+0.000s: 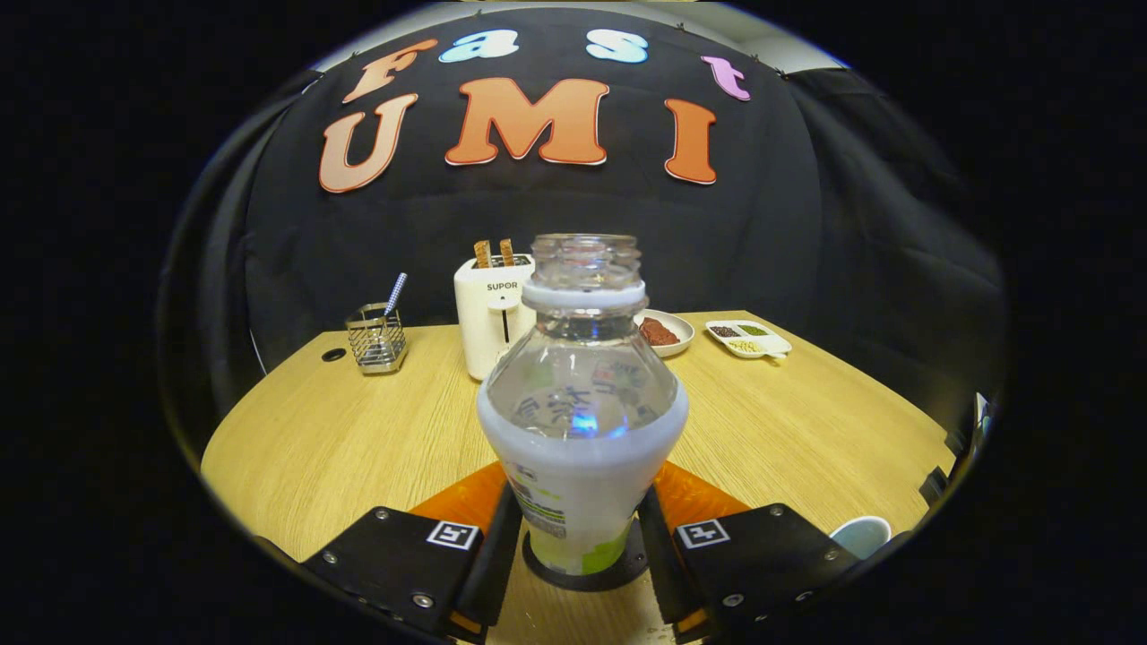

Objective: Take the bottle from table, then pour the juice into the cup, finally place the bottle on the coaster

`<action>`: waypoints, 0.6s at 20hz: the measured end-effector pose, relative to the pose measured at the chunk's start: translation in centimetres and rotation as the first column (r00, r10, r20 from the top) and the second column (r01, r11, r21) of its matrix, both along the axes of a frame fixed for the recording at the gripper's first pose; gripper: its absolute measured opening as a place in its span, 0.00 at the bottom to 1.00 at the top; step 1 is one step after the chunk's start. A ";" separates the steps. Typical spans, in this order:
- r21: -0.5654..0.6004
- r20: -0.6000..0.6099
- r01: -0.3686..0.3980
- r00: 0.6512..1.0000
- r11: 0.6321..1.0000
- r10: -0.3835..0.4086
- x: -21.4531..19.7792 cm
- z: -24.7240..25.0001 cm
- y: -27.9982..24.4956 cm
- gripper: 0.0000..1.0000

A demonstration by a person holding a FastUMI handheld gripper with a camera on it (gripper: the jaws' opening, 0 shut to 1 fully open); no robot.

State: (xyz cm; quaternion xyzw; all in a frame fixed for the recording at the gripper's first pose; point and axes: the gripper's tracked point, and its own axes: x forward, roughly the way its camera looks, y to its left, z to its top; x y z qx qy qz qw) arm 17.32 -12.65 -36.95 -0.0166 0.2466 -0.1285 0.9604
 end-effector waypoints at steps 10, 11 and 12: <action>0.034 0.045 -0.014 0.999 0.999 0.012 -1.0 0.1 1.1 0.93; 0.034 0.052 -0.014 0.999 0.999 0.012 -1.2 0.6 1.3 0.96; 0.029 0.067 -0.013 0.998 1.000 0.011 -1.6 1.2 1.4 0.96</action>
